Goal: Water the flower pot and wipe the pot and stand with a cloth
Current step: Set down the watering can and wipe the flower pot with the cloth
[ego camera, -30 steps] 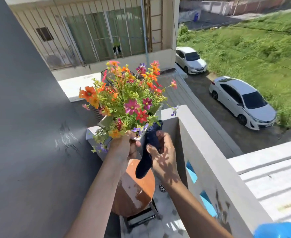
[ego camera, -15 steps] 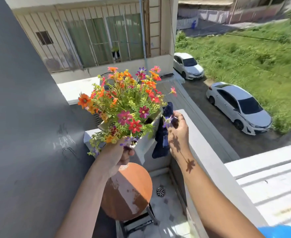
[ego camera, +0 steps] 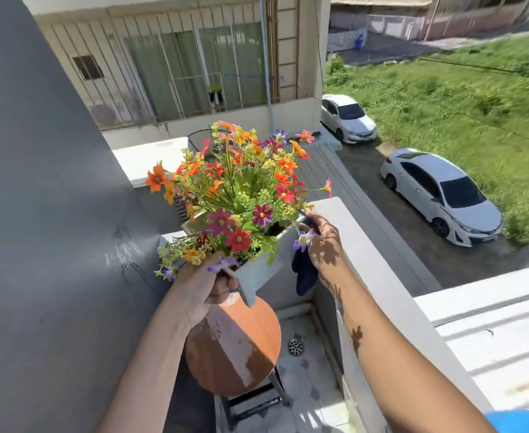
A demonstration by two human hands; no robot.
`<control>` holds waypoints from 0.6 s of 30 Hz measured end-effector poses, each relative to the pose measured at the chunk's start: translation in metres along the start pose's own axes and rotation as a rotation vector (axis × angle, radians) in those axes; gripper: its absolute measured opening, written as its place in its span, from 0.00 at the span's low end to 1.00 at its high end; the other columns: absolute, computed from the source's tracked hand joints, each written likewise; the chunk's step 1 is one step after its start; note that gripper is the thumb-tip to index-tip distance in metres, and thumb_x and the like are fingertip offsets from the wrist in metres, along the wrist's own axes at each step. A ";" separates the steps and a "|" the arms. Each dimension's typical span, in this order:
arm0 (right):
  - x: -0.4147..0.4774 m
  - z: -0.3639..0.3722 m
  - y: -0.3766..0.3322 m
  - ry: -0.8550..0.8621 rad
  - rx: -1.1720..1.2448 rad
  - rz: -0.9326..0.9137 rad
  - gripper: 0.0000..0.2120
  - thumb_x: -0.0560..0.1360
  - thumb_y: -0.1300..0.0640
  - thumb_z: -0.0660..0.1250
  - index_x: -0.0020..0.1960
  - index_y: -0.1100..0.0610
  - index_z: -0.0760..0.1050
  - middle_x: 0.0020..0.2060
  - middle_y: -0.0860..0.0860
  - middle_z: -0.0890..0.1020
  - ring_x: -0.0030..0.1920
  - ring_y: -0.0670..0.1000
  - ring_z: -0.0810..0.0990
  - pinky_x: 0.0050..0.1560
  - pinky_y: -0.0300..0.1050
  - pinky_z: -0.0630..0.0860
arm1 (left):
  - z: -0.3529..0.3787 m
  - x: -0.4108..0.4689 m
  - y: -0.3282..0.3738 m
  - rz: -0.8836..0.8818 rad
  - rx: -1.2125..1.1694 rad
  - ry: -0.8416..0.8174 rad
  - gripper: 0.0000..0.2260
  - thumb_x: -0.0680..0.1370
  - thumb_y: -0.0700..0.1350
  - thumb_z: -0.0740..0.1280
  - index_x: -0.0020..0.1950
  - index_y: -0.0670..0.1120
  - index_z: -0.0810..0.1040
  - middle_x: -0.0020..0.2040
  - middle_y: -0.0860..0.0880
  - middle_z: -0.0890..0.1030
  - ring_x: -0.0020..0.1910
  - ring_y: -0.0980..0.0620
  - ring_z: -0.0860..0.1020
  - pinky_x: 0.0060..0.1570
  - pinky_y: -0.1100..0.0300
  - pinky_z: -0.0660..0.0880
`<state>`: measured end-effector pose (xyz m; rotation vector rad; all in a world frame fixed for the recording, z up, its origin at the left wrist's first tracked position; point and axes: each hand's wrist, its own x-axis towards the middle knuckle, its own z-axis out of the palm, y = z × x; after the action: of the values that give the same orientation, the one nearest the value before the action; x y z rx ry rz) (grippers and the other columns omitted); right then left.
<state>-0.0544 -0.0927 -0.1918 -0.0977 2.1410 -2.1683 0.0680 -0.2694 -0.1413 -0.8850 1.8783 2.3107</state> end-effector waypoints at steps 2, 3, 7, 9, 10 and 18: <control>-0.010 0.007 0.007 0.065 -0.005 -0.056 0.13 0.78 0.65 0.62 0.57 0.53 0.78 0.40 0.41 0.81 0.39 0.35 0.80 0.45 0.32 0.77 | 0.000 0.001 -0.001 -0.004 -0.021 0.035 0.12 0.81 0.37 0.56 0.37 0.42 0.68 0.17 0.47 0.68 0.29 0.53 0.58 0.17 0.68 0.51; -0.014 0.011 0.012 0.103 0.026 -0.079 0.11 0.78 0.65 0.64 0.57 0.55 0.78 0.42 0.42 0.82 0.41 0.37 0.81 0.48 0.35 0.77 | -0.001 0.001 -0.002 -0.007 -0.036 0.046 0.13 0.82 0.37 0.55 0.38 0.41 0.68 0.17 0.47 0.69 0.28 0.53 0.59 0.16 0.69 0.51; -0.046 0.033 0.020 0.084 0.058 -0.113 0.11 0.78 0.63 0.68 0.60 0.56 0.74 0.52 0.44 0.81 0.52 0.38 0.80 0.55 0.35 0.74 | 0.000 0.004 -0.013 -0.030 -0.115 0.080 0.12 0.83 0.38 0.54 0.40 0.41 0.68 0.22 0.43 0.72 0.16 0.56 0.57 0.17 0.67 0.53; -0.064 0.048 0.028 0.027 0.025 -0.140 0.12 0.78 0.67 0.66 0.60 0.59 0.72 0.50 0.45 0.80 0.48 0.32 0.79 0.50 0.26 0.72 | 0.000 0.008 -0.017 -0.039 -0.158 0.082 0.12 0.83 0.38 0.53 0.41 0.42 0.68 0.21 0.44 0.73 0.16 0.57 0.56 0.17 0.66 0.53; -0.070 0.054 0.033 0.005 0.004 -0.130 0.13 0.78 0.67 0.66 0.61 0.59 0.72 0.50 0.44 0.80 0.47 0.30 0.78 0.48 0.24 0.70 | -0.001 0.010 -0.018 -0.046 -0.171 0.089 0.11 0.84 0.38 0.53 0.42 0.42 0.68 0.21 0.45 0.72 0.16 0.56 0.56 0.17 0.66 0.53; -0.025 0.087 0.055 0.162 0.019 -0.035 0.11 0.78 0.63 0.67 0.60 0.60 0.72 0.53 0.52 0.81 0.49 0.42 0.79 0.56 0.48 0.76 | -0.036 0.037 -0.031 -0.055 -0.095 0.074 0.16 0.83 0.39 0.52 0.37 0.43 0.69 0.22 0.47 0.72 0.19 0.56 0.57 0.15 0.68 0.56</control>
<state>-0.0185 -0.1769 -0.2450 0.0440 2.2174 -2.2882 0.0625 -0.3057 -0.1888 -1.0320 1.7595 2.3834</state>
